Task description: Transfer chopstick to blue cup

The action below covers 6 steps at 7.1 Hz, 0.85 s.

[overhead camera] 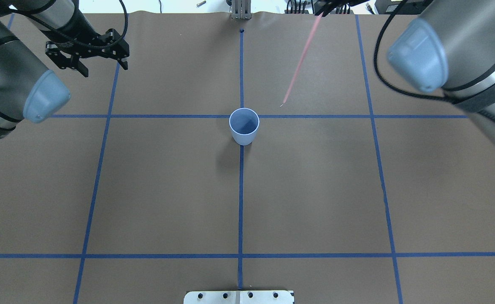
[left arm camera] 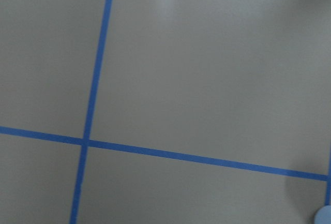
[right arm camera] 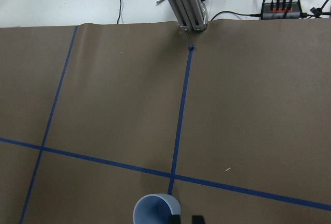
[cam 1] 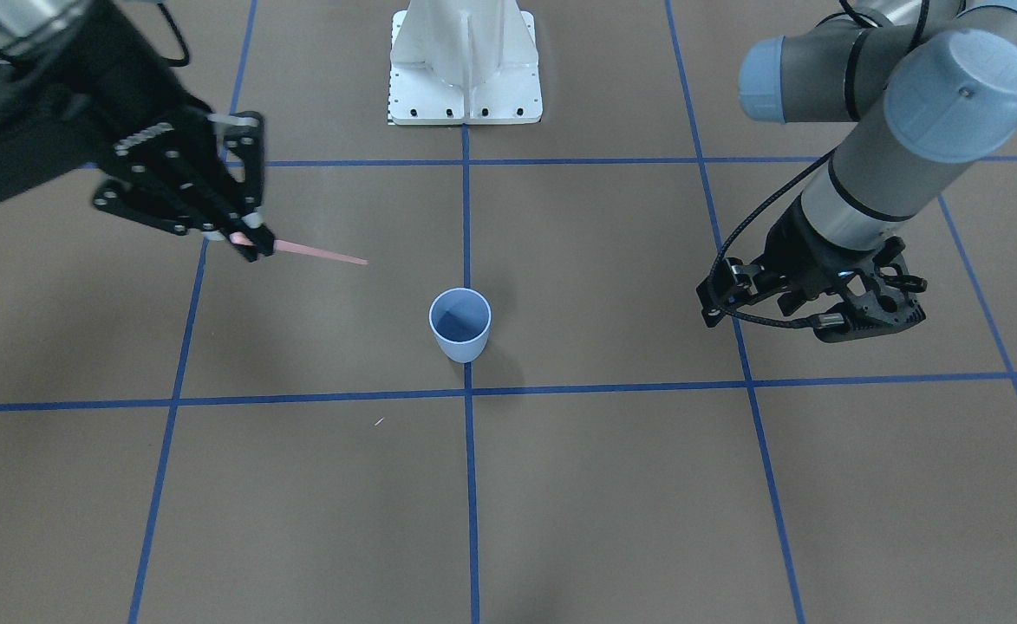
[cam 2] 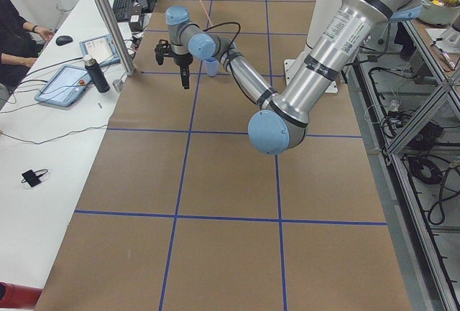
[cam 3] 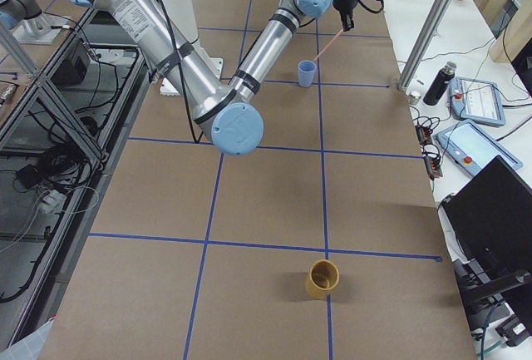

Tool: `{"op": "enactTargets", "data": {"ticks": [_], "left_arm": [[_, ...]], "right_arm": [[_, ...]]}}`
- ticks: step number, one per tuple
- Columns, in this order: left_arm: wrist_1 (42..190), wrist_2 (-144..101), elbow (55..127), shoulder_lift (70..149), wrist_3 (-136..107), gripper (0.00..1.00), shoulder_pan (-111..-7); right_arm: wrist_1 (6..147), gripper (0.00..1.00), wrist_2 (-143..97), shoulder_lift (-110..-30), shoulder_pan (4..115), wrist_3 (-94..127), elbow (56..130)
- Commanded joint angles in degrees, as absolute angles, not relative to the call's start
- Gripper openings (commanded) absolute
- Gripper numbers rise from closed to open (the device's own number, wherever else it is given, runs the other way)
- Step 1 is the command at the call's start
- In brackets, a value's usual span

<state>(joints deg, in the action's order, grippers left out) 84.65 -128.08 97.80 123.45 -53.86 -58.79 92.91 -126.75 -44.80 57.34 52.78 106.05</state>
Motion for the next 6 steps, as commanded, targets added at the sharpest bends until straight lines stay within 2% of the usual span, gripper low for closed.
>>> {"op": "enactTargets", "data": {"ticks": [1,4,6], "left_arm": [[84.8,-128.1,97.5,122.0,-51.7,0.99,-59.7],[84.9,-128.1,96.5,122.0,-51.6,0.99,-59.7],[85.0,-128.1,96.2,122.0,-51.6,0.99,-59.7]], "right_arm": [[93.2,0.0,-117.2,-43.5,49.3,54.0,104.8],[92.9,0.0,-114.4,-37.7,47.5,53.3,96.3],[92.5,0.0,-112.8,-37.7,46.0,53.2,94.9]]}}
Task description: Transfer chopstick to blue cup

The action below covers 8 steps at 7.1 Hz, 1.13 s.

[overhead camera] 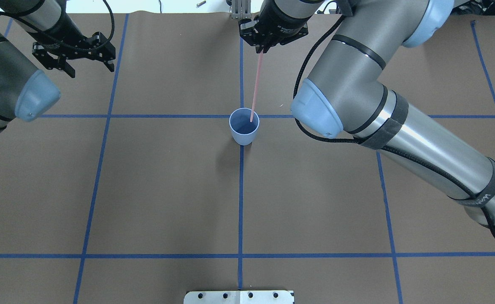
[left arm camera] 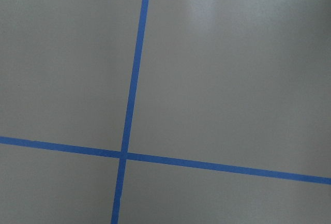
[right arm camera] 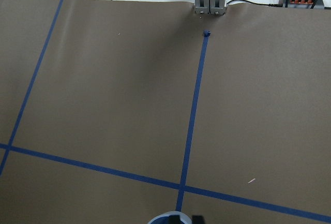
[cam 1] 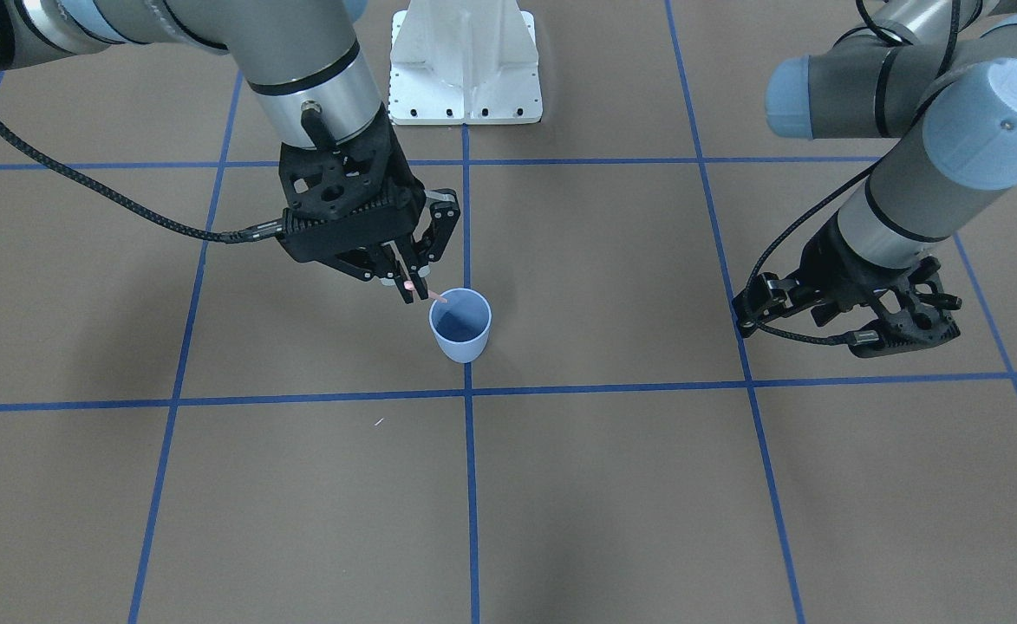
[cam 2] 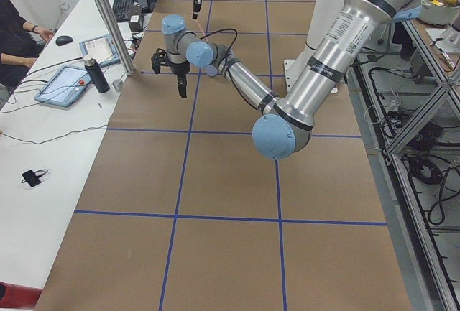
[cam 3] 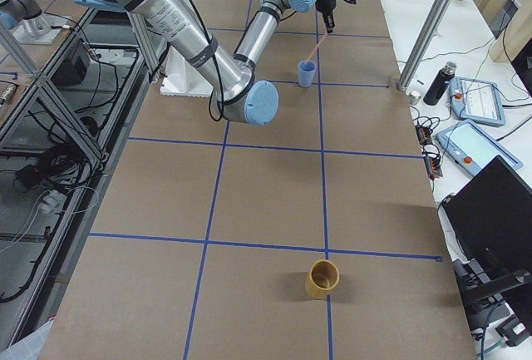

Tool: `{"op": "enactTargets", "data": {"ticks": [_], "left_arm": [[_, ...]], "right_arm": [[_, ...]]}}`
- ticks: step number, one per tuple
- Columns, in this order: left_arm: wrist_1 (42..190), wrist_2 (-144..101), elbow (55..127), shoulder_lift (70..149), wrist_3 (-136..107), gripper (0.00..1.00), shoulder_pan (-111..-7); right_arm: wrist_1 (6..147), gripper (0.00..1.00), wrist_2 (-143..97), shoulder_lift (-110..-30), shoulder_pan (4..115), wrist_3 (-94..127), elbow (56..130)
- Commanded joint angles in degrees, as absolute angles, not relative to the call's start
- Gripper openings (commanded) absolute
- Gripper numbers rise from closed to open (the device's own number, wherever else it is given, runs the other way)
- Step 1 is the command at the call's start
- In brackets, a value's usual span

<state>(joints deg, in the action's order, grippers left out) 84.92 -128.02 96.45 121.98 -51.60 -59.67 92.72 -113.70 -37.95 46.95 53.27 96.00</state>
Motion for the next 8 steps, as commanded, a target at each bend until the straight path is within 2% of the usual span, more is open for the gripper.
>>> {"op": "enactTargets", "data": {"ticks": [1,5,6,7,8], "left_arm": [[85.0,-128.1,96.1,122.0,-51.6,0.99,-59.7],[84.9,-128.1,96.0,121.8,-51.6,0.99,-59.8],[84.9,-128.1,96.0,121.8,-51.6,0.99,-59.7],[84.9,-128.0,96.0,121.8,-51.6,0.99,-59.7],[84.9,-128.0,95.5,121.8,-51.6,0.99,-59.7]], "right_arm": [[92.5,0.0,-111.5,-37.9,44.4,53.3,94.8],[92.4,0.0,-105.7,-38.2,39.6,53.9,93.6],[92.4,0.35,-105.6,-38.2,39.6,54.0,93.6],[91.1,0.99,-105.6,-38.4,39.6,53.8,93.5],[87.2,1.0,-105.6,-39.1,39.7,54.1,93.6]]}}
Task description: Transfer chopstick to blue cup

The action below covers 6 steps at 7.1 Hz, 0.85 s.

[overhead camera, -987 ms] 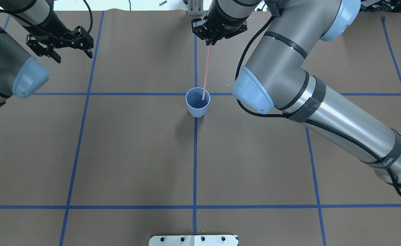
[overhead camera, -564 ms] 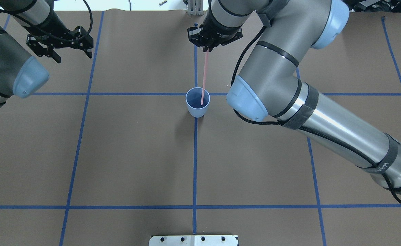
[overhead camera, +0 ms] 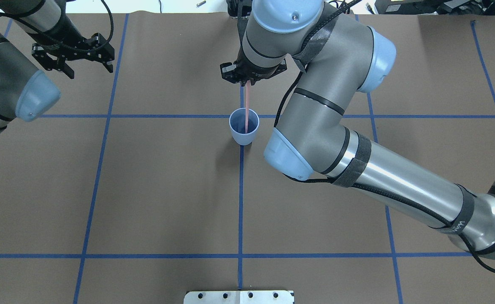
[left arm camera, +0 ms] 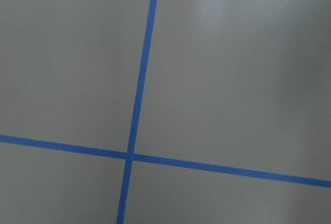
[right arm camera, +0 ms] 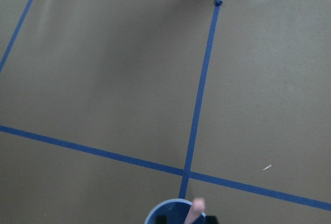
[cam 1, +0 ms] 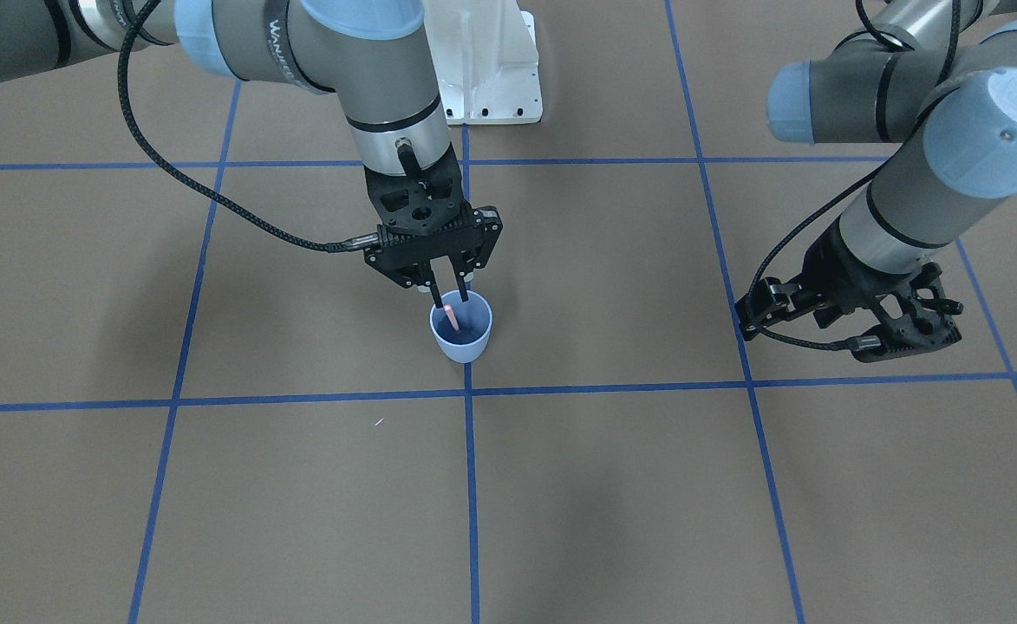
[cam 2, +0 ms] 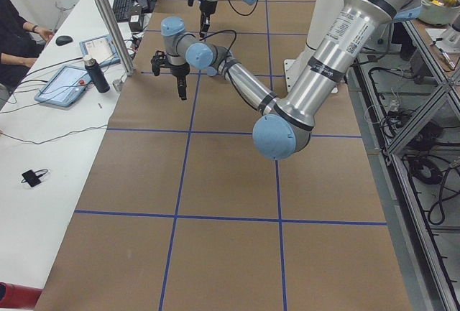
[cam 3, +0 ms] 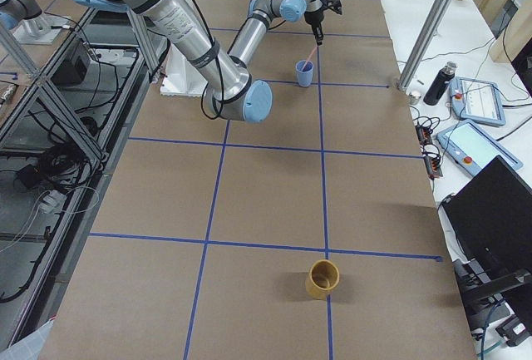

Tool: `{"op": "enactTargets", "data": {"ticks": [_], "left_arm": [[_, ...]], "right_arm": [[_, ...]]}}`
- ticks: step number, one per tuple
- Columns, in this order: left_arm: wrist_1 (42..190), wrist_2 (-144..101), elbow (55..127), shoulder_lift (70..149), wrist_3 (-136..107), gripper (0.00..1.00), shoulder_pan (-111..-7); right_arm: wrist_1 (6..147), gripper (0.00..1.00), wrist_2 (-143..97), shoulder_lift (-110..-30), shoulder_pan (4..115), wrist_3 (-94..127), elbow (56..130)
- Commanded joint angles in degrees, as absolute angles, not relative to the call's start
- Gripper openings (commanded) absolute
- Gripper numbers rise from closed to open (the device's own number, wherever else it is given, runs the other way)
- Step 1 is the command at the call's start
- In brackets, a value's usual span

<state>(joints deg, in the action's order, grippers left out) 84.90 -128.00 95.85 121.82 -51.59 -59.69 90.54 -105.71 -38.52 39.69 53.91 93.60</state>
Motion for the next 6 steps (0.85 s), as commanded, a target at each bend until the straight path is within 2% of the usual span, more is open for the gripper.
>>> {"op": "enactTargets", "data": {"ticks": [1,3,4,6], "left_arm": [[84.9,-128.1,95.1,121.9,-51.6,0.99,-59.8],[84.6,-128.2,95.0,121.9,-49.9,0.99,-62.6],[83.9,-128.2,95.1,121.8,-44.4,0.99,-64.8],[84.9,-131.1,96.6,115.6,-34.3,0.99,-70.2]], "right_arm": [[84.7,1.0,-105.4,-41.4,40.0,53.2,94.2],[84.7,1.0,-106.2,-47.5,46.3,46.5,100.9],[91.9,1.0,-113.1,-51.6,52.0,44.9,106.7],[107.9,1.0,-123.7,-60.2,67.6,26.6,114.7]]}}
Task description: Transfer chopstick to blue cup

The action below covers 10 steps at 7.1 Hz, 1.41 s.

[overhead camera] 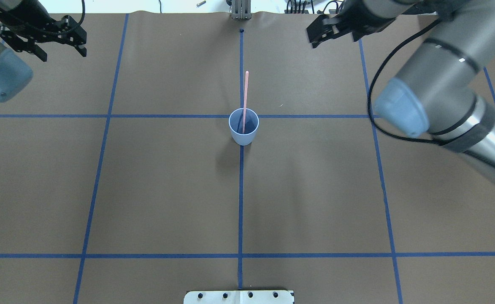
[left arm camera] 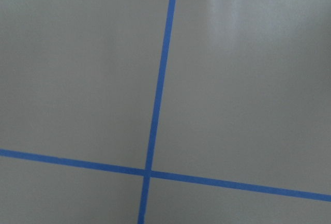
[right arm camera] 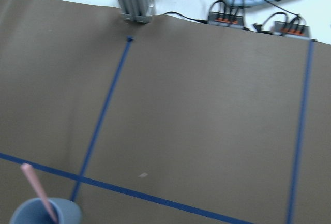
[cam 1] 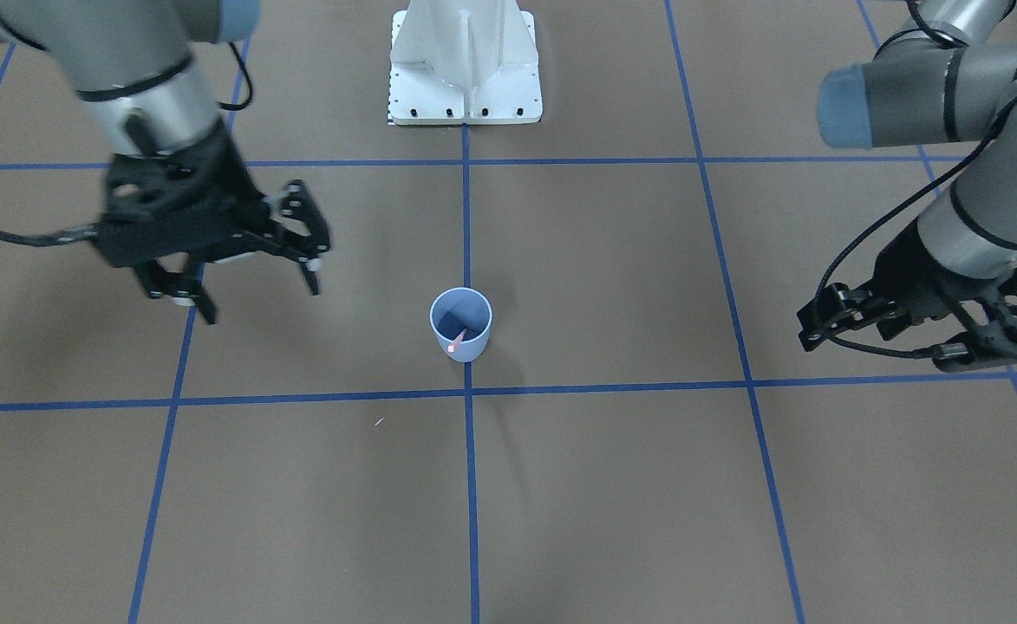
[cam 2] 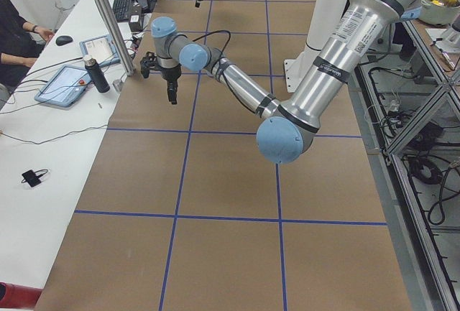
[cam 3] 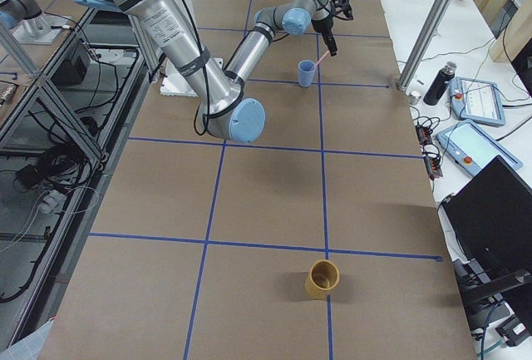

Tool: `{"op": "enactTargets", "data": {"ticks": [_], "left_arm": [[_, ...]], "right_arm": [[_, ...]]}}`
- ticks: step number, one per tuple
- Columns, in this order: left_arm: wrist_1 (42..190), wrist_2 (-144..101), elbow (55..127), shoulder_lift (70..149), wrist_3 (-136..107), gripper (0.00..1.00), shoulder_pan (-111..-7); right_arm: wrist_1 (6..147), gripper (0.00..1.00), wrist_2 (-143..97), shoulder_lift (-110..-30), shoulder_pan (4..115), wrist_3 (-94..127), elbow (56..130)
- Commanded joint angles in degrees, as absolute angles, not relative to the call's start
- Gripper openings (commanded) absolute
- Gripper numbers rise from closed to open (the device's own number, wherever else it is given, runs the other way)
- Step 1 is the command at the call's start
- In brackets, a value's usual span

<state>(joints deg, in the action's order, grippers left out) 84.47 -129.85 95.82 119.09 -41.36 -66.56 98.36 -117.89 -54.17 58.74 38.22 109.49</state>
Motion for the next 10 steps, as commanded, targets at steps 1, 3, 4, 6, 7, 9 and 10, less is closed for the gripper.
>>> {"op": "enactTargets", "data": {"ticks": [1,3,4,6,7,9,10], "left_arm": [[84.9,-131.3,96.7,110.6,-23.6,0.99,-73.6],[84.3,-131.7,94.0,105.1,-13.0,0.99,-85.0],[84.5,-135.7,93.4,100.1,0.7,0.99,-90.5],[84.8,-135.7,89.7,96.4,9.8,0.99,-94.7],[85.2,-132.2,88.5,96.5,9.6,0.99,-94.5],[86.2,-129.9,86.3,97.4,6.6,0.99,-93.6],[86.8,-129.8,86.0,97.3,2.9,0.99,-91.7]], "right_arm": [[111.9,1.0,-124.2,-66.1,72.9,10.7,115.4],[112.6,1.0,-129.9,-73.7,84.4,-12.8,108.7],[112.1,1.0,-133.8,-76.6,89.5,-16.1,103.8],[106.0,1.0,-130.8,-85.1,91.3,-16.4,100.6],[100.3,1.0,-128.6,-87.3,91.4,-16.1,96.5],[95.5,1.0,-128.4,-87.1,92.2,-15.6,91.0],[95.5,1.0,-128.6,-87.4,92.8,-15.4,90.4]]}}
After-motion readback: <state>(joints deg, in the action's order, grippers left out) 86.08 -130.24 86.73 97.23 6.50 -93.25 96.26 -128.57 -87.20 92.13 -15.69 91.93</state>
